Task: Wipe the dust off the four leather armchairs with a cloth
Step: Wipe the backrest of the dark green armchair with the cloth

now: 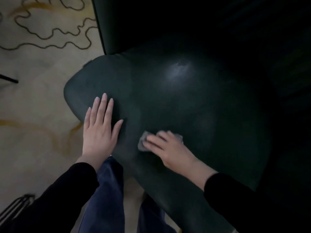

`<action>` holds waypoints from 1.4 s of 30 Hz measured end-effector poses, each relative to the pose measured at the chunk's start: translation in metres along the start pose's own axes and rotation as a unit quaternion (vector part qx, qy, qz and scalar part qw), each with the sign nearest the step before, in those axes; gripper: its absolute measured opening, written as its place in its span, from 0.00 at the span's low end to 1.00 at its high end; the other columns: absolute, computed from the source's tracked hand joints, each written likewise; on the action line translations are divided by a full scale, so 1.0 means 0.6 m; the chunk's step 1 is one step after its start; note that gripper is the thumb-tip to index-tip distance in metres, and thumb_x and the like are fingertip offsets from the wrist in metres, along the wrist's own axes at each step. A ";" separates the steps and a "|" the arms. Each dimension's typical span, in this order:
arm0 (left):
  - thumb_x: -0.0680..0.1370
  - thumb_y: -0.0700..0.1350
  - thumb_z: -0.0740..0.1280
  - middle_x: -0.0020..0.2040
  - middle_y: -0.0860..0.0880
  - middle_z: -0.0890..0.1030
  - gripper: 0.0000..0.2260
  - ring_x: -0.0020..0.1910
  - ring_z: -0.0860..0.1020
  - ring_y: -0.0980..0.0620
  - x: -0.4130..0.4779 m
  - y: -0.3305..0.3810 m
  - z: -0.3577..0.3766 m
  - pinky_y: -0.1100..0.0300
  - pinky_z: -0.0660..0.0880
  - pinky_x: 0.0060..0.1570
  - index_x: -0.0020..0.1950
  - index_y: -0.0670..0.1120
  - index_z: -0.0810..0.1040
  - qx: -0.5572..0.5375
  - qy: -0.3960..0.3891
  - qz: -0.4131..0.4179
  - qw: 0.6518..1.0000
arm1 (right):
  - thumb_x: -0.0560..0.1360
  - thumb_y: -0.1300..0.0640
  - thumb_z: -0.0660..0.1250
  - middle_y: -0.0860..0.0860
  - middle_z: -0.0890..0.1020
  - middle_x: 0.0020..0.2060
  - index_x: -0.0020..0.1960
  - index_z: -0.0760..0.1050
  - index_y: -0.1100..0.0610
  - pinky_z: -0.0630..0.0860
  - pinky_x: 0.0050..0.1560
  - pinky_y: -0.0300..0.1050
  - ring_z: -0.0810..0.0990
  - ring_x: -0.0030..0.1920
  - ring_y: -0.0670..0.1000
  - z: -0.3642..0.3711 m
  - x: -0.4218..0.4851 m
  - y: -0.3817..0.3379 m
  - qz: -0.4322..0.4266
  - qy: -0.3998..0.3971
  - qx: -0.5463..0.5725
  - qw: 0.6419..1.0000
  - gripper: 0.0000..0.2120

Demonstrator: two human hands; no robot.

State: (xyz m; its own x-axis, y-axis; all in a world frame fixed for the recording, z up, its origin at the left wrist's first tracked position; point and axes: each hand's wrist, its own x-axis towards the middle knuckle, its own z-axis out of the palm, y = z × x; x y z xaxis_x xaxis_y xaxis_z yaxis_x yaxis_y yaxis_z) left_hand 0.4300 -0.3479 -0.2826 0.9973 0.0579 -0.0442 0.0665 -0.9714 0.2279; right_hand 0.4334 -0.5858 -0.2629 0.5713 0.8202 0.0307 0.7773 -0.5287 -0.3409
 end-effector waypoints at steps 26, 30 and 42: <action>0.83 0.54 0.52 0.79 0.45 0.57 0.26 0.78 0.54 0.46 -0.077 0.046 0.032 0.50 0.53 0.75 0.78 0.43 0.59 -0.036 0.024 0.047 0.998 | 0.69 0.70 0.64 0.53 0.75 0.60 0.61 0.75 0.59 0.72 0.47 0.51 0.71 0.51 0.56 0.000 -0.130 -0.020 -0.136 -0.092 0.024 0.986 0.22; 0.83 0.54 0.52 0.79 0.45 0.57 0.26 0.78 0.53 0.46 -0.082 0.078 0.043 0.50 0.51 0.76 0.78 0.43 0.58 -0.029 0.024 0.064 0.997 | 0.75 0.70 0.63 0.58 0.79 0.55 0.58 0.77 0.60 0.73 0.47 0.53 0.76 0.48 0.59 -0.048 -0.112 0.045 0.028 0.056 0.009 0.998 0.14; 0.84 0.54 0.51 0.80 0.44 0.54 0.27 0.79 0.49 0.45 -0.094 0.097 0.065 0.52 0.43 0.76 0.79 0.42 0.55 -0.017 0.037 0.055 0.998 | 0.74 0.68 0.65 0.61 0.77 0.52 0.56 0.78 0.65 0.74 0.51 0.53 0.75 0.47 0.61 0.034 -0.175 -0.047 0.297 0.228 0.007 0.927 0.12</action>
State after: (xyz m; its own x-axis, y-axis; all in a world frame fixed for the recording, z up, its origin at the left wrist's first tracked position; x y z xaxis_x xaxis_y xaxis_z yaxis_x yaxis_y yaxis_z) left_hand 0.3764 -0.4164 -0.3046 0.9980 -0.0310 0.0547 -0.0442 -0.9647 0.2594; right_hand 0.3461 -0.6525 -0.2758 0.9521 0.2054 0.2267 0.2879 -0.8519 -0.4374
